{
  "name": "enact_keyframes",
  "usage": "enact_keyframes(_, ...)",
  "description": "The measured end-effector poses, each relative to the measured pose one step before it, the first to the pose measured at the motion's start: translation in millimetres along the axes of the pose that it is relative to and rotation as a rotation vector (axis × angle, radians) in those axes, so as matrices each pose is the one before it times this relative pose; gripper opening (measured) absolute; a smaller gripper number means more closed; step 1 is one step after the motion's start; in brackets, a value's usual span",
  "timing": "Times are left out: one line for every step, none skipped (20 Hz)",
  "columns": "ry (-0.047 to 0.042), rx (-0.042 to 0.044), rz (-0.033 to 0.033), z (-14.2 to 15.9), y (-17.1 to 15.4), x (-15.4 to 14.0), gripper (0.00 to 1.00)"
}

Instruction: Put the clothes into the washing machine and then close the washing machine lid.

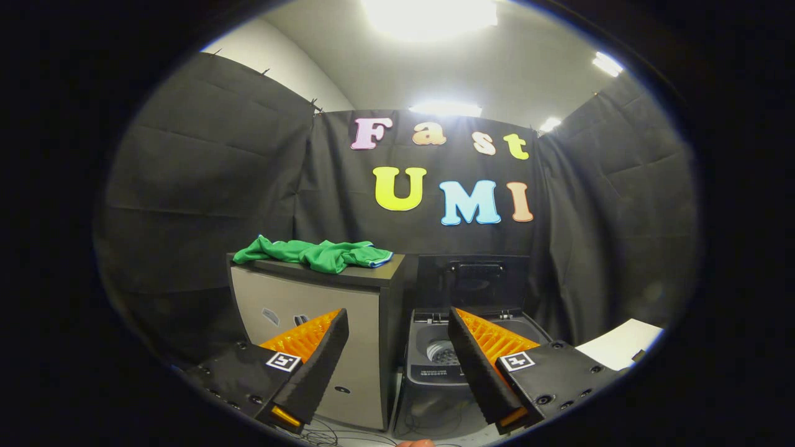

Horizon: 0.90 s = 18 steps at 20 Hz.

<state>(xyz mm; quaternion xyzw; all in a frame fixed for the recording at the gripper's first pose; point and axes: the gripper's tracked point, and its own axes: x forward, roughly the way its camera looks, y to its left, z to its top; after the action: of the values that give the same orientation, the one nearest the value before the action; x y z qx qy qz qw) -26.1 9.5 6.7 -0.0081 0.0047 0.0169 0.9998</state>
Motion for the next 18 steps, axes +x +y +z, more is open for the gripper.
enact_keyframes(0.00037, -0.00458, 0.00119, 0.63, 0.42, 0.18, 1.00)
enact_keyframes(-0.00118, -0.00670, -0.00329, 1.06, 0.18, 0.84, 1.00)
enact_keyframes(-0.00238, -0.00319, -0.00063, 1.56, 0.15, -1.14, 1.00)
enact_keyframes(-0.00248, -0.00006, -0.00211, 0.76, -0.91, -0.09, 1.00)
enact_keyframes(0.00239, -0.00108, -0.00006, -0.11, 0.06, 0.54, 1.00)
enact_keyframes(0.00279, -0.00291, -0.00128, -0.16, 0.38, 0.80, 1.00)
enact_keyframes(0.00114, -0.00325, -0.00014, 0.08, -0.03, 1.07, 1.00)
enact_keyframes(0.00168, -0.00262, 0.00004, 0.52, 0.52, 1.36, 1.00)
enact_keyframes(-0.00177, -0.00129, -0.00009, 2.20, 0.17, 1.17, 1.00)
enact_keyframes(-0.00311, 0.00071, 0.00076, 2.19, -0.03, 1.42, 1.00)
enact_keyframes(-0.00389, -0.00022, 0.00102, 3.73, -0.61, 2.44, 1.00)
enact_keyframes(-0.00522, -0.00152, -0.00097, 2.65, -1.48, 2.89, 1.00)
enact_keyframes(-0.00424, -0.00440, 0.00281, 4.73, 0.32, 3.39, 1.00)
enact_keyframes(-0.00775, -0.00602, -0.00010, 4.99, 0.18, 3.72, 1.00)
enact_keyframes(-0.00662, -0.00505, -0.00018, 6.50, -0.91, 4.47, 1.00)
enact_keyframes(-0.00455, -0.00315, 0.00089, 3.80, -1.10, 6.41, 1.00)
enact_keyframes(0.00733, -0.00099, 0.00615, 2.80, 0.81, 6.73, 1.00)
enact_keyframes(0.01094, 0.00390, 0.01089, -0.14, 1.95, 7.64, 1.00)
